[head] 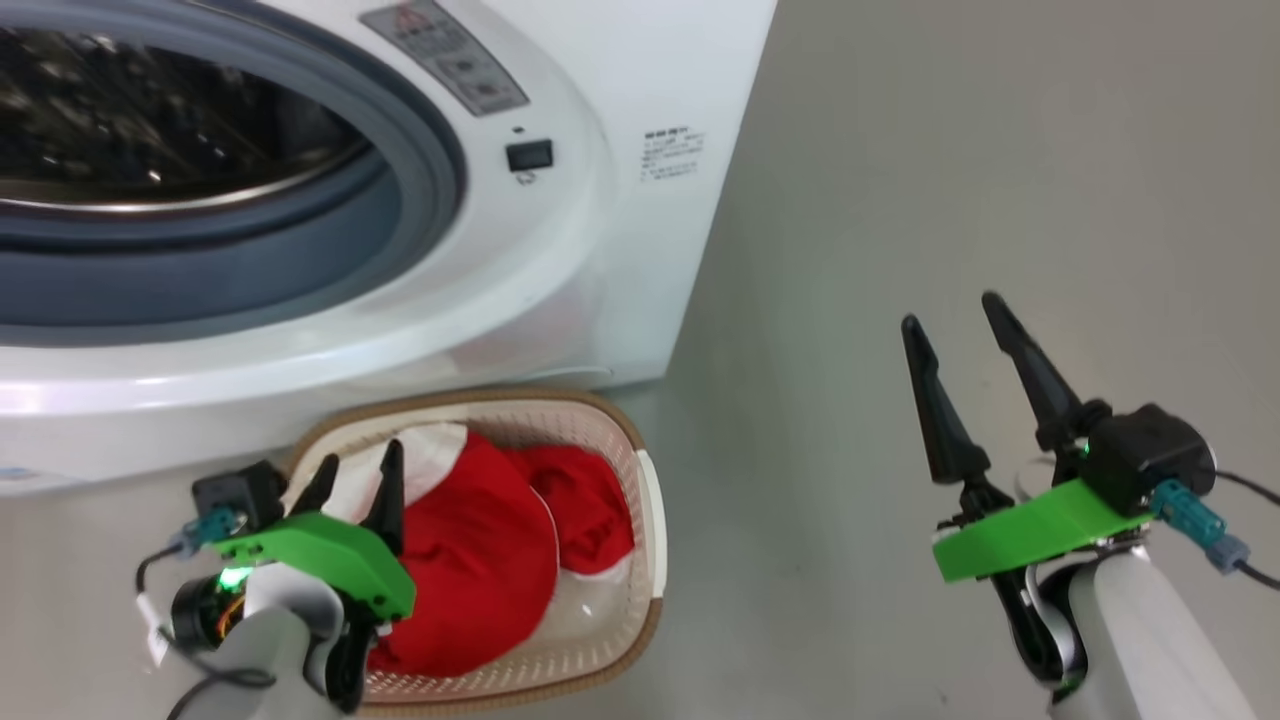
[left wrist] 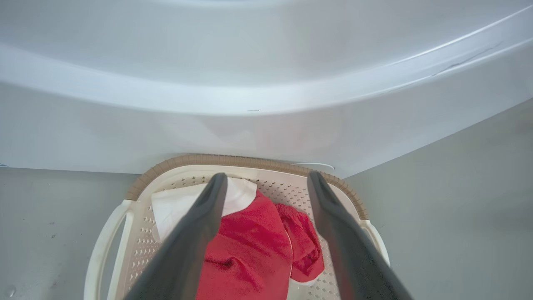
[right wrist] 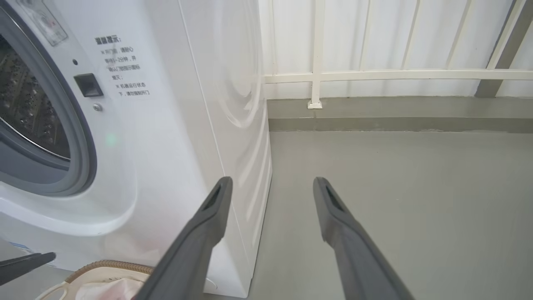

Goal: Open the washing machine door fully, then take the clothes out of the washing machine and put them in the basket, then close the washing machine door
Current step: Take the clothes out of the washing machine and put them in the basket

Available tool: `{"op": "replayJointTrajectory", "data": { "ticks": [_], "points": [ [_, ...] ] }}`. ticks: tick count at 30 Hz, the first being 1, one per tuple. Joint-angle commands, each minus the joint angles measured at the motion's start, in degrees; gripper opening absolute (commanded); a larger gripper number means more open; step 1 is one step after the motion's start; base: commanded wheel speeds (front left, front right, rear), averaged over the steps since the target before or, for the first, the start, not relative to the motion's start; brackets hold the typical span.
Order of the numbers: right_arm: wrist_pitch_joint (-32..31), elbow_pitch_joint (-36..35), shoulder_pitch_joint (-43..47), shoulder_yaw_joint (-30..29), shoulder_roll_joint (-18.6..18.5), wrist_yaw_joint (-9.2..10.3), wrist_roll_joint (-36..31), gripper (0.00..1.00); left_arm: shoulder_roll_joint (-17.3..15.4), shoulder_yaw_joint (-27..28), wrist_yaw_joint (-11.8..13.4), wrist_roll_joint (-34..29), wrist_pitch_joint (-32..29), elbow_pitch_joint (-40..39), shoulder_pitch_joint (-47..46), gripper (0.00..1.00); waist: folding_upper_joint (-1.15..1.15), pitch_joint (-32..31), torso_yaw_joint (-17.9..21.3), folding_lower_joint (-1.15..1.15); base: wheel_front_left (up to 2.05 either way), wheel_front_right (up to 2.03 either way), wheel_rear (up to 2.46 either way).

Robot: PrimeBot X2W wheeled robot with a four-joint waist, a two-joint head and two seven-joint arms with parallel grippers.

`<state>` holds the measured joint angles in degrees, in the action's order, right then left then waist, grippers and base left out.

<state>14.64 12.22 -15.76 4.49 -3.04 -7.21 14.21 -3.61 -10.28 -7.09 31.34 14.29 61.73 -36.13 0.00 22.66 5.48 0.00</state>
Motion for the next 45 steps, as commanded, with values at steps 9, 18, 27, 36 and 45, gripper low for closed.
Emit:
{"op": "replayJointTrajectory", "data": {
  "ticks": [9,18,27,36,45],
  "points": [
    [0.36,-0.92,4.29,-0.21,-0.03,-0.28,-0.51,1.0,-1.48,8.44,0.1,-5.5,0.7,-17.87,11.02,1.0,0.0,-8.9,-3.32,0.0,0.0,0.0,0.0],
    [0.36,-2.23,7.58,-1.48,-0.26,-0.28,-0.78,1.0,-0.35,11.6,-0.11,-12.71,0.71,-32.54,18.72,1.0,0.0,-14.15,-4.19,0.0,0.0,0.0,0.0],
    [0.36,-3.28,11.74,-2.93,-0.17,-0.28,-0.91,1.0,0.5,13.54,-0.33,-12.24,0.71,-42.38,25.95,1.0,0.0,-18.88,-3.71,0.0,0.0,0.0,0.0],
    [0.36,-3.96,14.75,-4.35,-0.37,-0.28,-1.0,1.0,0.59,14.39,-0.37,-15.19,0.71,-47.82,31.19,1.0,0.0,-22.51,-3.29,0.0,0.0,0.0,0.0],
    [0.36,-4.78,16.3,-4.73,-0.64,-0.28,-0.81,1.0,0.53,14.79,-0.39,-17.61,0.71,-49.49,34.26,1.0,0.0,-24.14,-3.47,0.0,0.0,0.0,0.0]
  ]
}}
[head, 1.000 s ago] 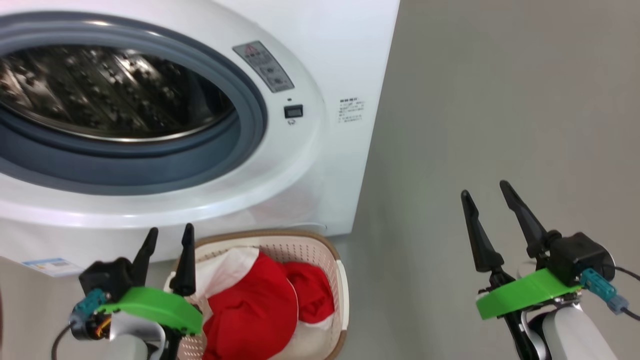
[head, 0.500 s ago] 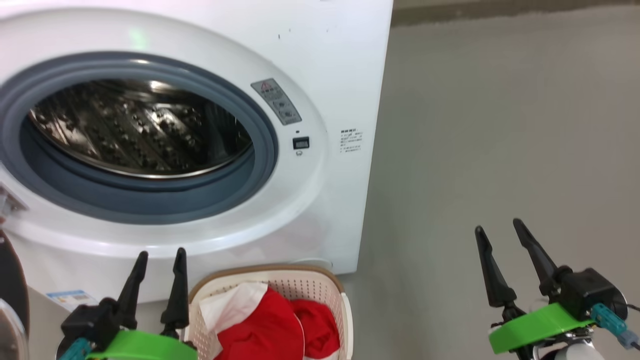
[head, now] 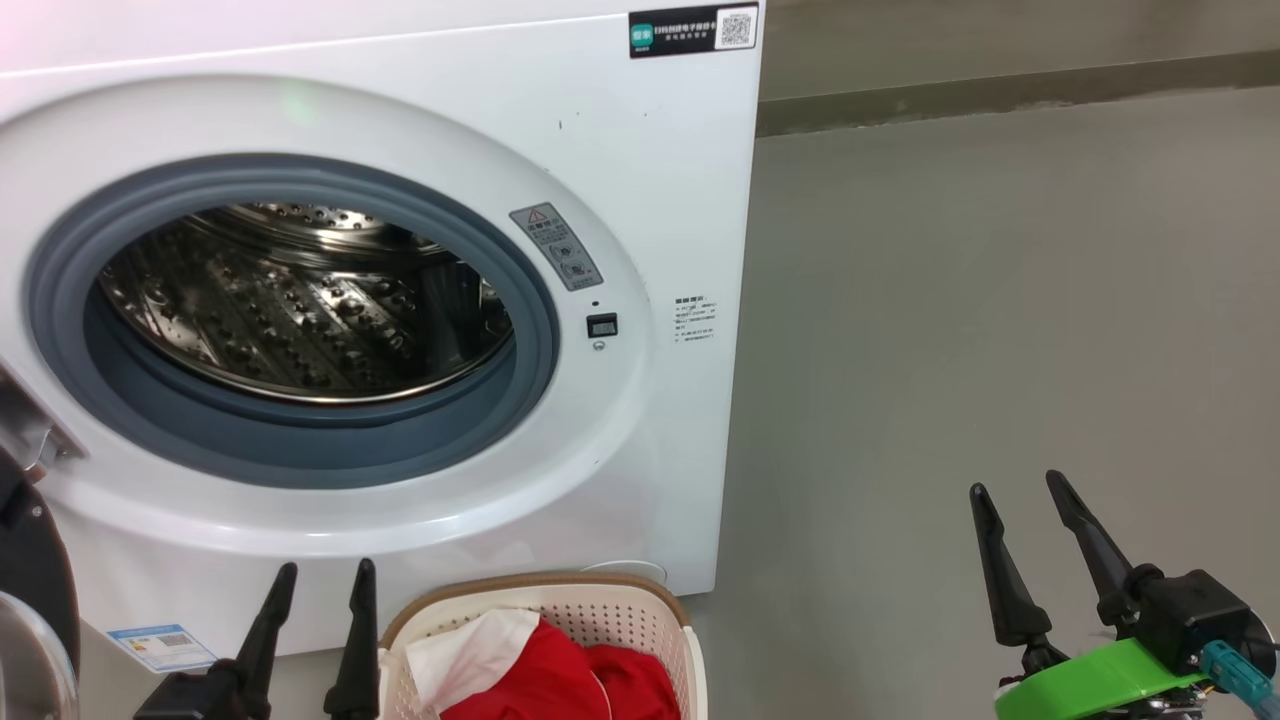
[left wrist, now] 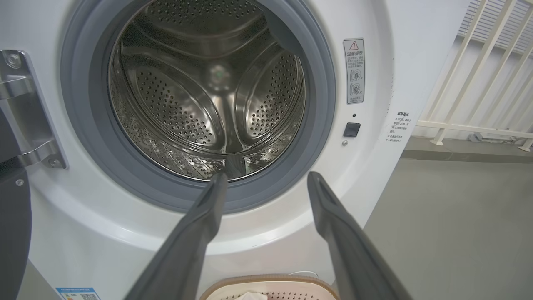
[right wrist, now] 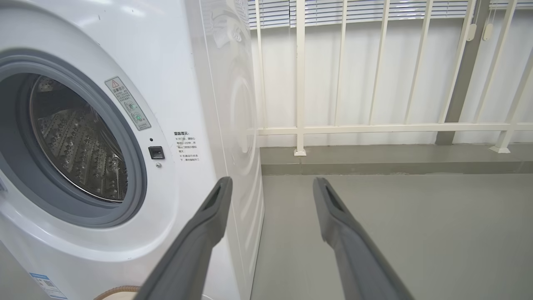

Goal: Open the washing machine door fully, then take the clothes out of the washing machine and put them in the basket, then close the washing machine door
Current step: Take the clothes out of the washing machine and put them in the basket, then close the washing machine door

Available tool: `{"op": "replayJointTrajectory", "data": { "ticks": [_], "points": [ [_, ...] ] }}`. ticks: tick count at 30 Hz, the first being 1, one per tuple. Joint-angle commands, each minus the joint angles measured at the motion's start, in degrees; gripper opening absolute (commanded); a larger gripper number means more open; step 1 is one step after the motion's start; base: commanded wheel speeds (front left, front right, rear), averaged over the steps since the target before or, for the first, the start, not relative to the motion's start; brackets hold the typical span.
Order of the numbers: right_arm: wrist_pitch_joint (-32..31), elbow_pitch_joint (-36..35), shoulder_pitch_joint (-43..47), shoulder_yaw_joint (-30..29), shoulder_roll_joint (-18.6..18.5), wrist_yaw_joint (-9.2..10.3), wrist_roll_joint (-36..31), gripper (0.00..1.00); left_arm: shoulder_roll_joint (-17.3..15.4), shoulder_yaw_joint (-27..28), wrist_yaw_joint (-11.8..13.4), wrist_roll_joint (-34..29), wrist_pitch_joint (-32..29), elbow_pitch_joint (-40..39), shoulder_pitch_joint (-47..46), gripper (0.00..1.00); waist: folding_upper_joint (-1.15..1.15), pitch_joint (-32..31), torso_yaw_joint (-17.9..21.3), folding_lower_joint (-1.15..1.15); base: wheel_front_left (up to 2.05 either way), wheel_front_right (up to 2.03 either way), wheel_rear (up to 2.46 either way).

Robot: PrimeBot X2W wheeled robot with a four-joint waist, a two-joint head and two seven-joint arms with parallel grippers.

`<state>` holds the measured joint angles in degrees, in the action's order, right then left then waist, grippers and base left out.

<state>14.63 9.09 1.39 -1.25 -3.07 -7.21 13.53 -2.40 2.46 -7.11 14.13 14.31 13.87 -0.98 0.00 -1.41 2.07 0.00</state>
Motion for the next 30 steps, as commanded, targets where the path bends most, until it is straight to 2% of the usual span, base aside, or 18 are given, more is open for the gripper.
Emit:
{"op": "replayJointTrajectory", "data": {
  "ticks": [1,23,30],
  "points": [
    [0.37,-1.72,-0.72,0.96,-0.67,-0.28,-0.1,1.0,-0.67,2.04,-0.36,-0.51,0.69,-1.63,-0.68,1.0,0.0,-0.15,-0.13,0.0,0.0,0.0,0.0],
    [0.37,-2.19,0.08,0.5,-1.25,-0.28,0.71,1.0,-0.64,2.89,-0.37,-1.5,0.69,-0.95,-0.43,1.0,0.0,-0.46,-0.49,0.0,-0.01,0.01,0.0],
    [0.37,-2.31,-0.18,-0.01,-0.79,-0.28,1.42,1.0,-0.63,3.42,-0.37,-1.99,0.69,-1.15,-0.53,1.0,0.0,-0.34,-0.62,0.0,-0.72,0.72,0.0]
  ]
}}
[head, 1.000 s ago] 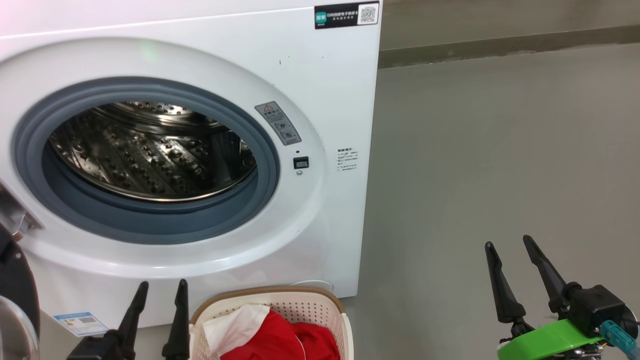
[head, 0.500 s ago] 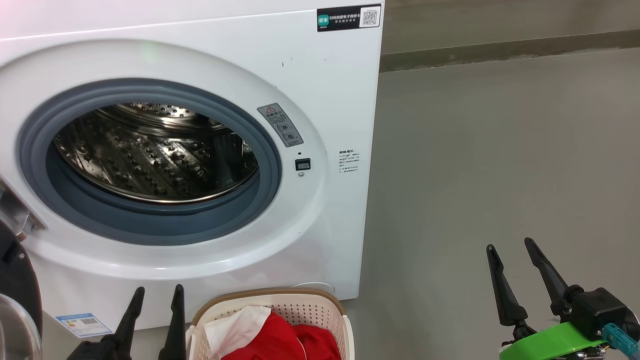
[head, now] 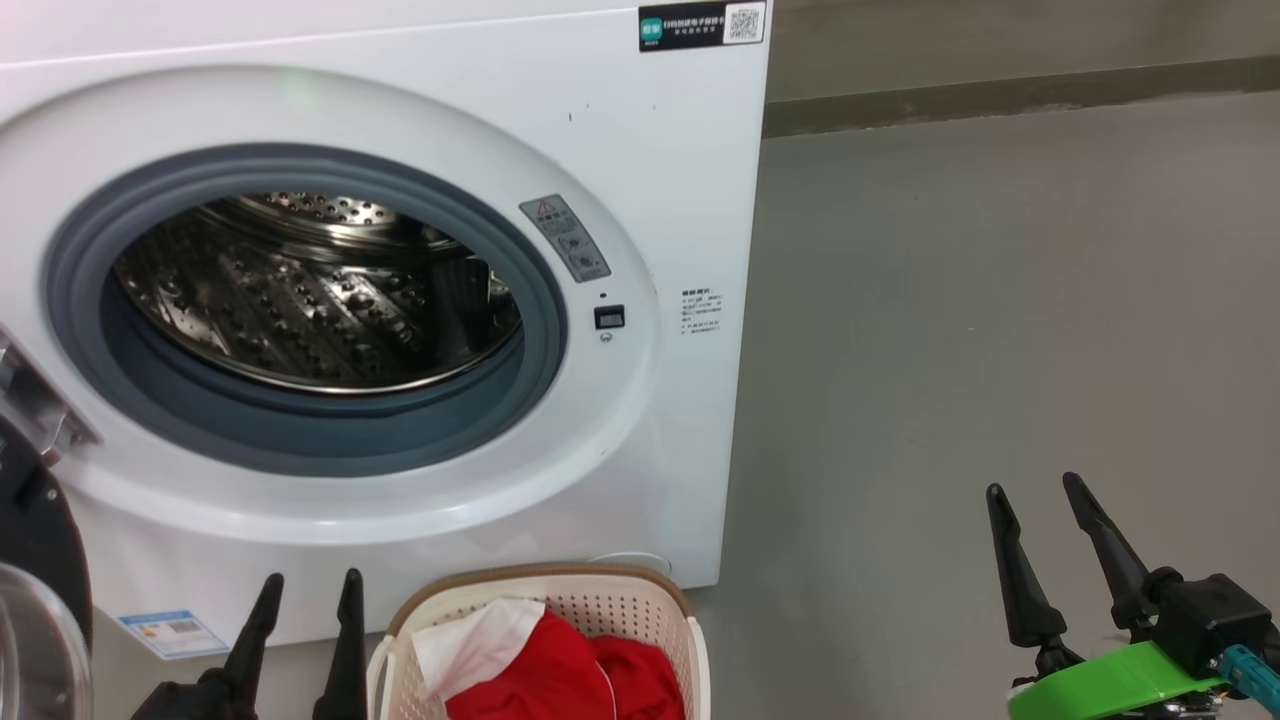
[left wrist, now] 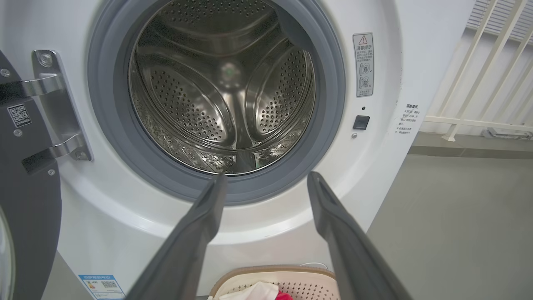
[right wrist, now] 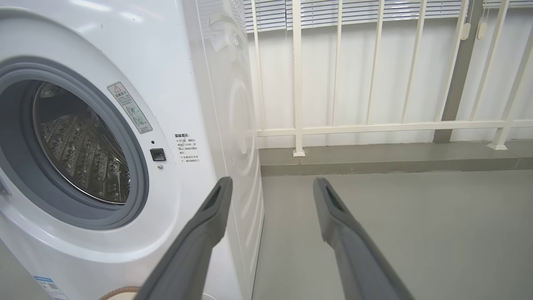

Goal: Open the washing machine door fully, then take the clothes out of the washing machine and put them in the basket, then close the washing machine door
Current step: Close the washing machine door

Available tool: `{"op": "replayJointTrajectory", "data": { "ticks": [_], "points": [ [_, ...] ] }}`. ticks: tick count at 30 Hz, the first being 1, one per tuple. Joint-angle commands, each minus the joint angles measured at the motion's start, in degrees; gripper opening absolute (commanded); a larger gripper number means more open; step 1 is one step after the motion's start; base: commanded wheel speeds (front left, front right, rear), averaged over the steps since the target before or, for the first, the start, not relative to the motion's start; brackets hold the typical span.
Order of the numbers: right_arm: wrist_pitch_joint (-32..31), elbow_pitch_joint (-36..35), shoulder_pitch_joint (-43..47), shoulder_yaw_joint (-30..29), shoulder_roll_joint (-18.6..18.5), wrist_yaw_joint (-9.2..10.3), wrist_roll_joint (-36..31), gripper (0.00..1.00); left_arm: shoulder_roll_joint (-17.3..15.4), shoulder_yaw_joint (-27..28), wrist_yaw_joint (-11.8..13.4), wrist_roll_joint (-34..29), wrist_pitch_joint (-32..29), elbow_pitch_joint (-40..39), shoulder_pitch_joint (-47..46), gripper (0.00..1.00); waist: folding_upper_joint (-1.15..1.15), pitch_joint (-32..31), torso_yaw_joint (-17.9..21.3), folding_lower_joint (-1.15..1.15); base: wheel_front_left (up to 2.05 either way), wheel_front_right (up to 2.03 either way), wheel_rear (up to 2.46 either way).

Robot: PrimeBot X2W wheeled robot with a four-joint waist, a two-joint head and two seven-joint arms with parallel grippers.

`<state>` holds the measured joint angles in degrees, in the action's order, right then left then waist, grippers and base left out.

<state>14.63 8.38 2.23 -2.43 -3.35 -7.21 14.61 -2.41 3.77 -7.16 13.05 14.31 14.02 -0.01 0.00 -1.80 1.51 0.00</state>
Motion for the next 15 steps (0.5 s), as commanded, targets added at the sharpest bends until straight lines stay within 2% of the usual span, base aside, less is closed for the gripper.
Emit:
{"op": "replayJointTrajectory", "data": {
  "ticks": [1,15],
  "points": [
    [0.37,-1.55,-1.05,1.18,-0.47,-0.28,0.35,1.0,-0.61,2.12,-0.33,-0.97,0.69,-1.37,-1.54,1.0,0.0,0.1,-0.09,0.0,-1.27,1.27,0.0],
    [0.37,-1.07,-1.46,1.36,-0.04,-0.28,0.23,1.0,-1.35,0.46,-0.33,0.28,0.69,-3.13,-1.42,1.0,0.0,0.85,-0.21,0.0,-1.78,1.78,0.0]
  ]
}}
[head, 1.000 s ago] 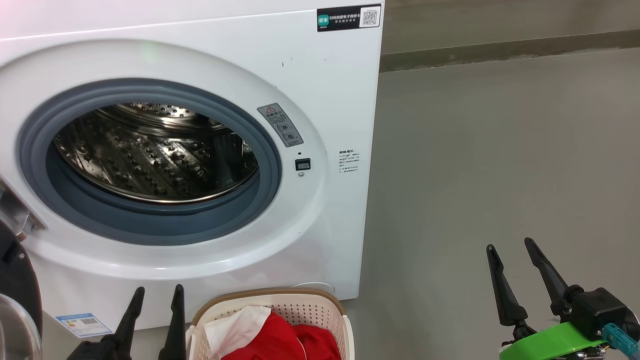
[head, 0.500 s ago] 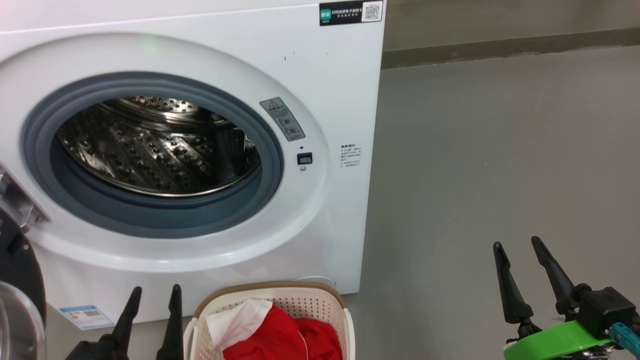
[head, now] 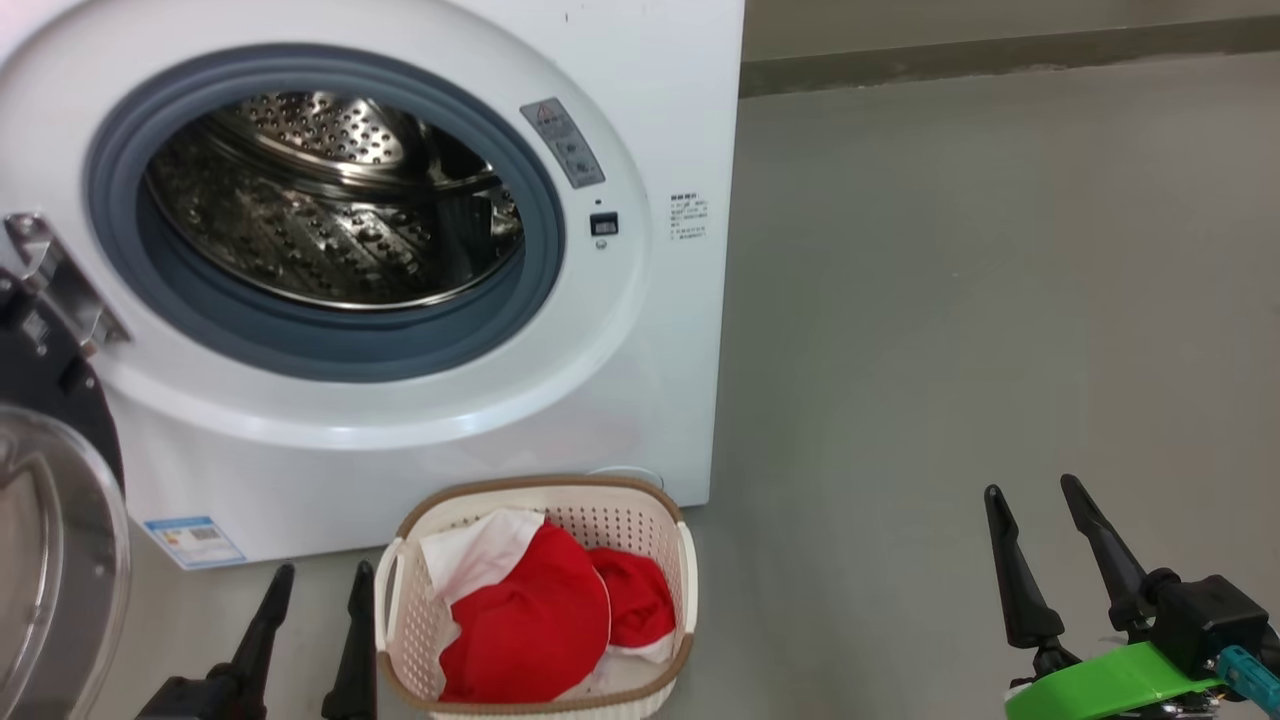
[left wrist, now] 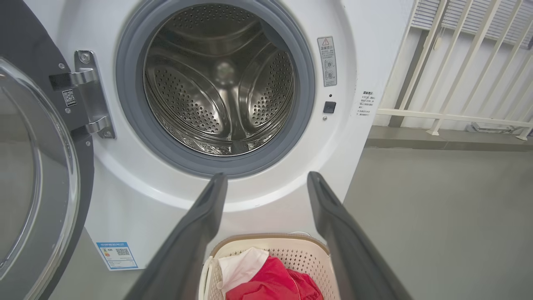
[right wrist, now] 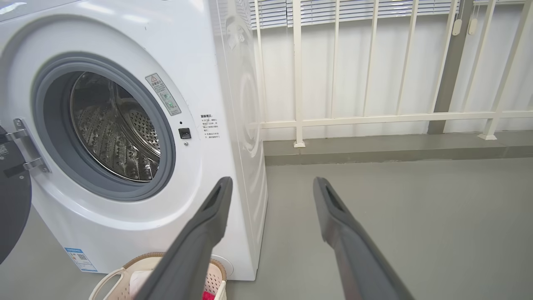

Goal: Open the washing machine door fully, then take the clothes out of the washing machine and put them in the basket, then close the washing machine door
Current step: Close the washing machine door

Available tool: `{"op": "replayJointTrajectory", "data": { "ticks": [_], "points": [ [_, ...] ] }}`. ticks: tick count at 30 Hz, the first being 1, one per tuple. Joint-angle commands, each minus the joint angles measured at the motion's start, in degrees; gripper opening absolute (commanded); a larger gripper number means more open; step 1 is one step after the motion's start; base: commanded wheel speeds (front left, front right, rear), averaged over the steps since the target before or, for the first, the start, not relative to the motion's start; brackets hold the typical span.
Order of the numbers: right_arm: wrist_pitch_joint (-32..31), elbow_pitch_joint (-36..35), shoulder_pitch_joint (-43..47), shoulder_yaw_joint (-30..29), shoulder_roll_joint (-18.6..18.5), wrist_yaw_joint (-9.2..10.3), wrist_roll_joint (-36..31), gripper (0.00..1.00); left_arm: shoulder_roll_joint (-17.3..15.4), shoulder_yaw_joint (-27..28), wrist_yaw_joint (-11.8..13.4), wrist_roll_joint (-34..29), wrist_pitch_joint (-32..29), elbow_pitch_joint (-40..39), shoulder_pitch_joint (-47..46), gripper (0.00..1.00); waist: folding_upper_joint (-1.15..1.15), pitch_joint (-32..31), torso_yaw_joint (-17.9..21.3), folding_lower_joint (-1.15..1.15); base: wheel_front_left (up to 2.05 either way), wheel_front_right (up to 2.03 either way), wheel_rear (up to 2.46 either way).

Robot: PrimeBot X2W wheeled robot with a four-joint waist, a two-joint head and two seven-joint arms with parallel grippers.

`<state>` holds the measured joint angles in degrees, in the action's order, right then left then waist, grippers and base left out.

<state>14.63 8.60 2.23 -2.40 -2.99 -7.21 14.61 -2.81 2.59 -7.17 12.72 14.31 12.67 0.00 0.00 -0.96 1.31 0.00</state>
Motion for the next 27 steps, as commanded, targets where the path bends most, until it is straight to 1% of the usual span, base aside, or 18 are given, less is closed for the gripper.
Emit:
{"op": "replayJointTrajectory", "data": {
  "ticks": [1,8,20,27],
  "points": [
    [0.37,-1.24,-1.48,1.32,-0.37,-0.28,0.2,1.0,-1.05,1.59,-0.32,0.63,0.69,-1.83,-1.38,1.0,0.0,0.0,-0.04,0.0,-1.29,1.29,0.0],
    [0.37,-1.08,-1.57,1.44,-0.24,-0.28,0.15,1.0,-1.22,1.64,-0.32,0.41,0.69,-2.11,-1.17,1.0,0.0,-0.11,-0.21,0.0,-0.74,0.74,0.0],
    [0.37,-0.89,-1.51,1.71,-0.12,-0.28,-0.05,1.0,-0.84,1.49,-0.32,-0.08,0.69,-2.09,-1.14,1.0,0.0,-0.21,-0.68,0.0,-0.02,0.02,0.0],
    [0.37,-0.8,-1.11,2.2,-0.24,-0.28,-0.23,1.0,-0.7,1.81,-0.25,-0.86,0.69,-1.81,-1.34,1.0,0.0,-0.41,-2.29,0.0,0.0,0.0,0.0]
  ]
}}
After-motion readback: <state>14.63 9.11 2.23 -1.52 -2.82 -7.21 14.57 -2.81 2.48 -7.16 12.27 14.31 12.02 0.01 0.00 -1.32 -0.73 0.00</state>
